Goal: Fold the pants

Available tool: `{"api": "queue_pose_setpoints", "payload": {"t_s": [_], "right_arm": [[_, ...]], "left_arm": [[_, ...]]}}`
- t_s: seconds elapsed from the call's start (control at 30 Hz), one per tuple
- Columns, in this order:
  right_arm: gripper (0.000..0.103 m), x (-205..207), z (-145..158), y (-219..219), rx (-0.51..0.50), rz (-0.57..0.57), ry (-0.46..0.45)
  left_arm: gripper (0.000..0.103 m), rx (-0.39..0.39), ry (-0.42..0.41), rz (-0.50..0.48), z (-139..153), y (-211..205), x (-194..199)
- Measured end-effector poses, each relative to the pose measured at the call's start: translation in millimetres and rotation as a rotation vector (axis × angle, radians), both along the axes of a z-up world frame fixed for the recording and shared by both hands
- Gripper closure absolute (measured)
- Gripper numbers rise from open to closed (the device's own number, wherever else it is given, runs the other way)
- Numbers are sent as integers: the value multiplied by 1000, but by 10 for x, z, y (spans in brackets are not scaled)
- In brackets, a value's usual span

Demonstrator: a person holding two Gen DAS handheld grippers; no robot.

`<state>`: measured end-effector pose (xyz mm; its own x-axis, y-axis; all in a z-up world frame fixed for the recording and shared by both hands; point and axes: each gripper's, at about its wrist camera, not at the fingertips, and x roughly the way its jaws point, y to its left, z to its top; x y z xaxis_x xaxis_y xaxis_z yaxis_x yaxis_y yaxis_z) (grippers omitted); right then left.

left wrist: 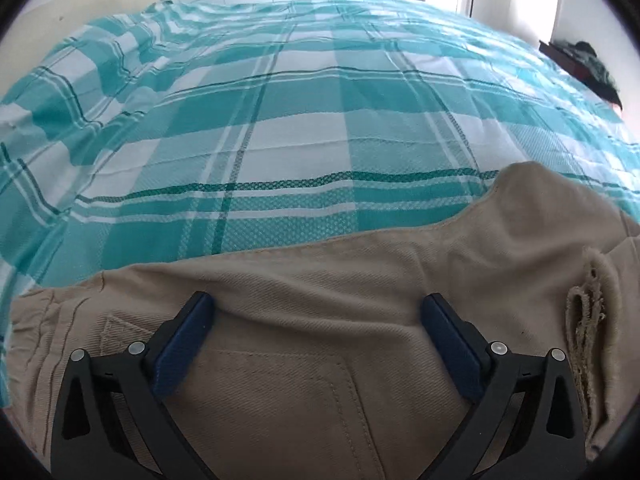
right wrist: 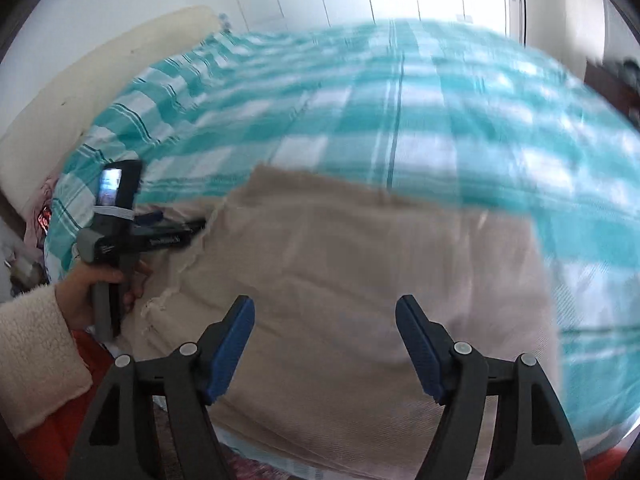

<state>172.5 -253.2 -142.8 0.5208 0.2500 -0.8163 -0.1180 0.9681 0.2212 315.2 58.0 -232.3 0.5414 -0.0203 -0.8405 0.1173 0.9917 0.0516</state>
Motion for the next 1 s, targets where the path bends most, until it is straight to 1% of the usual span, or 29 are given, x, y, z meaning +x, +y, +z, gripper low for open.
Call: {"api": "queue_pose_setpoints", "payload": {"t_s": [0.1, 0.37, 0.43, 0.53, 0.77, 1.0], "right_arm": [[30, 14, -145, 52, -22, 3, 29], [30, 66, -155, 131, -56, 21, 61], [29, 79, -173, 158, -68, 17, 74], [24, 121, -200, 217, -94, 14, 101], [17, 196, -272, 418, -214, 37, 171], [14, 249, -314, 464, -243, 2, 206]], "left_arm": [[0, -2, 7, -1, -17, 3, 22], [0, 11, 10, -1, -9, -20, 13], [0, 11, 10, -1, -10, -19, 11], [0, 11, 9, -1, -13, -18, 6], [0, 11, 9, -1, -15, -19, 7], [0, 11, 10, -1, -16, -20, 8]]}}
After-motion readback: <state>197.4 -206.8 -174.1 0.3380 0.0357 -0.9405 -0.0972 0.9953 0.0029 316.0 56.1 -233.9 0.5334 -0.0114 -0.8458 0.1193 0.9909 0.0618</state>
